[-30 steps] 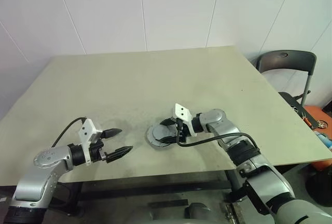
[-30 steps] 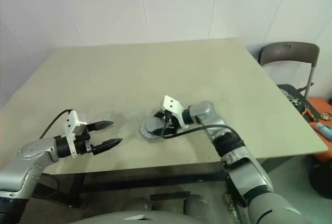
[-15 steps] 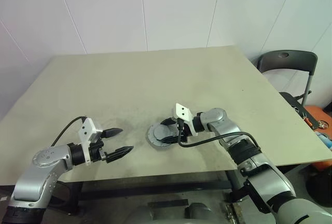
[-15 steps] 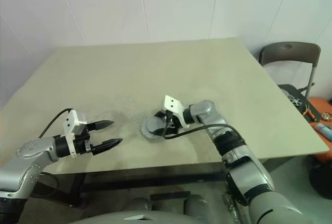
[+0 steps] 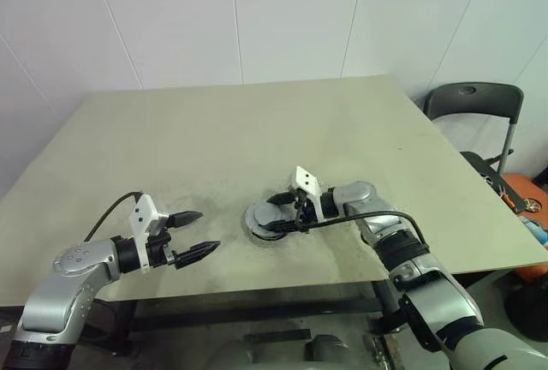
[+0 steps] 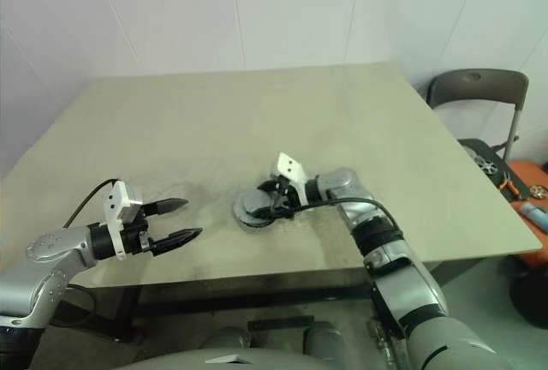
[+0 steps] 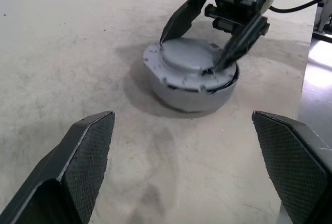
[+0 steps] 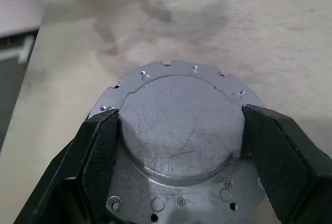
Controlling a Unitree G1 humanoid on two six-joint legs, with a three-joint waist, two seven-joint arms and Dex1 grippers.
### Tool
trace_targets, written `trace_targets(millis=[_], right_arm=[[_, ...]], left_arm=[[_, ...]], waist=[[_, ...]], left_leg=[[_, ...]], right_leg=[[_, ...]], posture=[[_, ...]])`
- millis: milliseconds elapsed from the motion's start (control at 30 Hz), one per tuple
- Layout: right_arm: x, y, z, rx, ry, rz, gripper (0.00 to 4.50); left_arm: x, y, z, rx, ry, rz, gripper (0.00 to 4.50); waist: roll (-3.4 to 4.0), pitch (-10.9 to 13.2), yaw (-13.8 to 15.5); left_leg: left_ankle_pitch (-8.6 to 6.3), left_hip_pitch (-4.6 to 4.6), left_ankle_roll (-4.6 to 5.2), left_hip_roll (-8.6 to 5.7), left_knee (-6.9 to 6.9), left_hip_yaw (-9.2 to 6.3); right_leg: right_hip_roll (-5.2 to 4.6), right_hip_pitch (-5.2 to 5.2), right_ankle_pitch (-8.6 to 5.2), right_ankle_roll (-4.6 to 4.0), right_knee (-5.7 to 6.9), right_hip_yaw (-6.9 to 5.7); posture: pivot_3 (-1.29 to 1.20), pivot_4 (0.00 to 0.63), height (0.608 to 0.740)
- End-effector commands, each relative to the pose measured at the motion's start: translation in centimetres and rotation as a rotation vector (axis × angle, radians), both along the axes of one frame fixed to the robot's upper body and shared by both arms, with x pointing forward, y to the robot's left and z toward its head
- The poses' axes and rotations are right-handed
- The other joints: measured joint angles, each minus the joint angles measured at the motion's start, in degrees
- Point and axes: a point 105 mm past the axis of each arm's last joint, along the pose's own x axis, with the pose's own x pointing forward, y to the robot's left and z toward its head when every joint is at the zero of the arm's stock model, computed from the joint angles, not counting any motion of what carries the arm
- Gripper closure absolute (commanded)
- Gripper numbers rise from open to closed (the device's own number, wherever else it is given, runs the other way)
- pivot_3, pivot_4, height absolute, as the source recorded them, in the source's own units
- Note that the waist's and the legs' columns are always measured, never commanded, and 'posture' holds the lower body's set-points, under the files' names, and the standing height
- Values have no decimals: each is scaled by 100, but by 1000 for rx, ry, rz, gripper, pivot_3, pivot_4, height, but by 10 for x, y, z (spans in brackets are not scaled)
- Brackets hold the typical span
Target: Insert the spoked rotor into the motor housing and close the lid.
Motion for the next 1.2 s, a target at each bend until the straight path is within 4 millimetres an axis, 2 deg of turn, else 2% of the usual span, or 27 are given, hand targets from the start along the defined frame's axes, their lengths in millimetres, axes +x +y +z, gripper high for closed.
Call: trace_targets(millis=[33,600,833,1200], right_arm=[[4,-3,12,22,-46,0,1101],[-11,-5,26,9,-77,144,1101],[-15,-8,21,-40,-94,178,1101],[-10,-8,14,-66,-100,141,1101]], left_arm=[[2,0,14,6,-55,-5,0],[3,2,11,6,-55,-14,0],[2,-1,10,5,-57,-18,0],[1,-1,10,4,-57,-17,0]], waist=[[1,1,0],[12,8,-3],[12,9,-1],[12,8,0]], left_leg=[[0,-1,0,0,-5,0],[-13,-20,14,0,-20,0],[-14,-32,14,1,-20,1],[-14,-31,14,0,-20,0]], right_leg=[[0,-2,6,10,-2,0],[-1,-11,6,15,-38,-2],[-1,-20,6,16,-40,-2],[-2,-20,6,16,-40,-2]], posture=[[0,0,740],[0,0,740],[0,0,740],[0,0,740]])
